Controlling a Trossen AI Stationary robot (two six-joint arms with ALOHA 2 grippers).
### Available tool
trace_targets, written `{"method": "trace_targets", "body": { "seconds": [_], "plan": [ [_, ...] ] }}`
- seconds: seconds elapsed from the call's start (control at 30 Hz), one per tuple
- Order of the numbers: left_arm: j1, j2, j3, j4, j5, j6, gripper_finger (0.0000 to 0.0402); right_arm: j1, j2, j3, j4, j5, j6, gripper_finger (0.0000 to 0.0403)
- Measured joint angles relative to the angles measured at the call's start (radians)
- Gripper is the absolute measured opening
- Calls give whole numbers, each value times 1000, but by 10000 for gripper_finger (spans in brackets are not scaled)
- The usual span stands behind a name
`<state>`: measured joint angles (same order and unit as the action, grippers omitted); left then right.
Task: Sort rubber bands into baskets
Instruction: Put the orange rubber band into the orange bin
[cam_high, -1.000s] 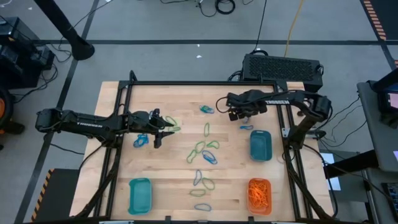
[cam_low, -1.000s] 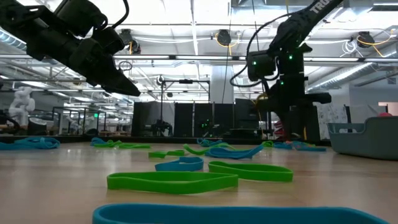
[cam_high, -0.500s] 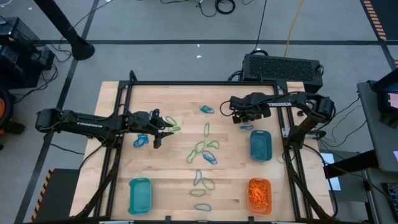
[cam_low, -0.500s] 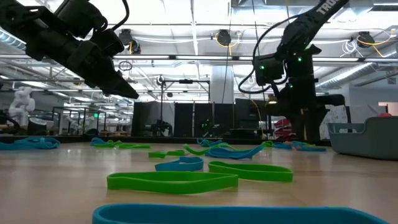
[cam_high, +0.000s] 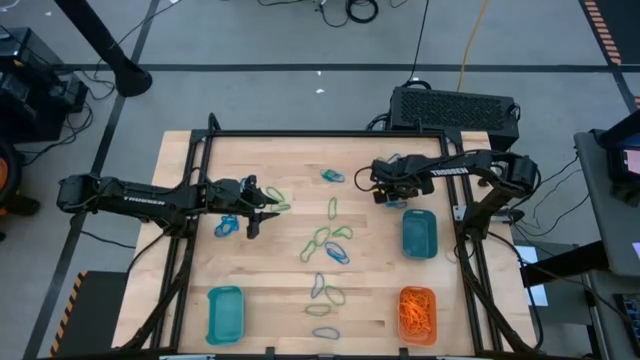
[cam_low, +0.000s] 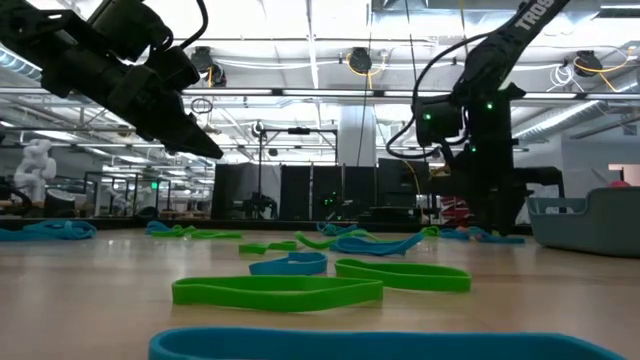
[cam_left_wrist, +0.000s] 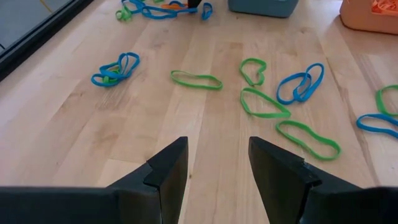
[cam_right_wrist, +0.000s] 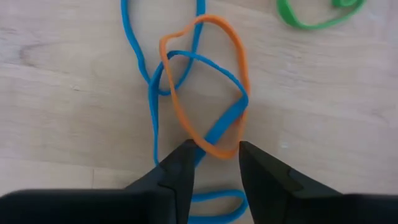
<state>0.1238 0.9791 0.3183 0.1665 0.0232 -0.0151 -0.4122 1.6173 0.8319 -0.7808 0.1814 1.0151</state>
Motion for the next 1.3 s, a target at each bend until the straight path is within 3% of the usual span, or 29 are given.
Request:
{"method": "trace_targets", "body": {
  "seconds": [0.3,0.57,1.03,1.3],
  "plan": [
    [0,0,0,0,0,1,178,0,-1,-12,0,0,-5,74],
    [0,0,0,0,0,1,178,0,2,20,-71,-1,-54,6],
    [0,0,0,0,0,1,178,27,2,296,-401,60,-69,1],
    [0,0,0,-3,3,0,178,186,0,487,-626,-37,-10,0]
  ]
}}
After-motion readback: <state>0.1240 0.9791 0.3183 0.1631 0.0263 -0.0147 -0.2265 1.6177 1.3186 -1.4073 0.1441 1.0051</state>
